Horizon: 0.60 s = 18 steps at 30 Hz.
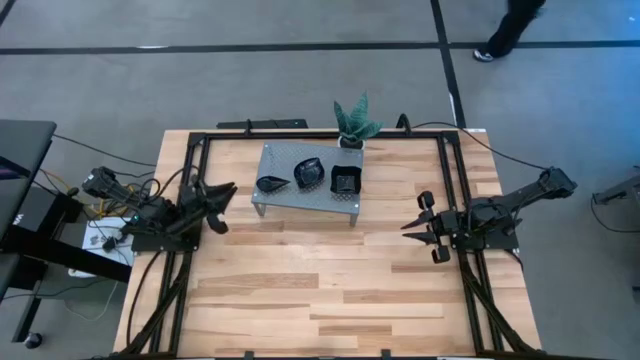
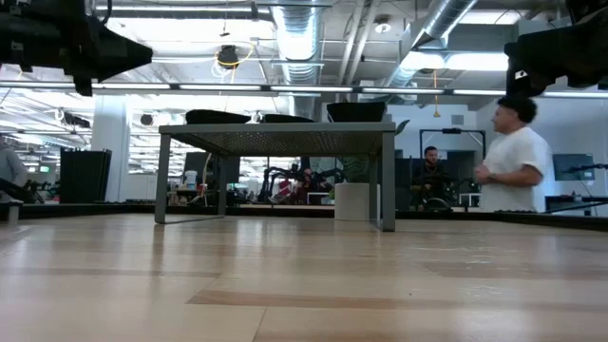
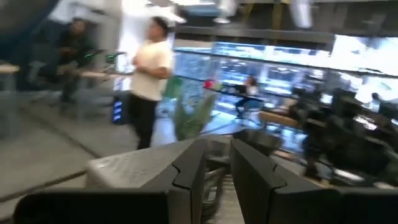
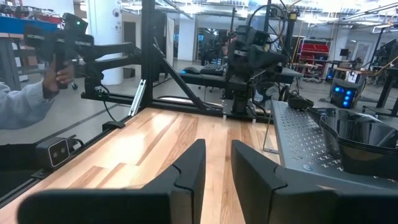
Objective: Pick & Place Mini shaped plates
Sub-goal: Return to Home Position
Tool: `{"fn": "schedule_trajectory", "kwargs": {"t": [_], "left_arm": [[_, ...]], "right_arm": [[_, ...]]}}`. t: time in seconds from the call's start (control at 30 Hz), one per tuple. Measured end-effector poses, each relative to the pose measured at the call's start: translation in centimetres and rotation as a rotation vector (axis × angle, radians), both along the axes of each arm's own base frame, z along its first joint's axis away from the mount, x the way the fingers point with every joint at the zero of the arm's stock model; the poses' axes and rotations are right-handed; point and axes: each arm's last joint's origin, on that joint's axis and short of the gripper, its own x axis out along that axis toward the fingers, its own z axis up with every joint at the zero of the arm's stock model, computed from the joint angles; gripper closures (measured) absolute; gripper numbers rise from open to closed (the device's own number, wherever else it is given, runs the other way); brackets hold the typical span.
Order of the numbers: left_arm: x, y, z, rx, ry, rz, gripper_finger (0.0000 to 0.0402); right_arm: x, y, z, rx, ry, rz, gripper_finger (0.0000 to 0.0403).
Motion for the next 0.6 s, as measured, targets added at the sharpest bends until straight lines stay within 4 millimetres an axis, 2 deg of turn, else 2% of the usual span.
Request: {"fn": "schedule_trajectory", "kwargs": {"t": [0.2,0.33,0.5,0.6], "left_arm": [[0.3,-0.7,0.2,0.191,0.001,-0.233,0.0325],[0.2,-0.6,0.4,0.201,-0.001,-0.217,0.0325],[-0.6,-0.1,1.9,0.202,-0.064,-0.178,0.0325],[-1.0,0.1,1.9,0.198,-0.079,-0.175,0.0325]], "right_arm": [[0.0,0.0,0.0,0.000,0.000,0.000,0.0332],[0.0,0.0,0.0,0.000,0.000,0.000,0.0332],[0.0,0.0,0.0,0.000,0.000,0.000,0.0332],[0.0,0.0,0.0,0.000,0.000,0.000,0.0332]]}}
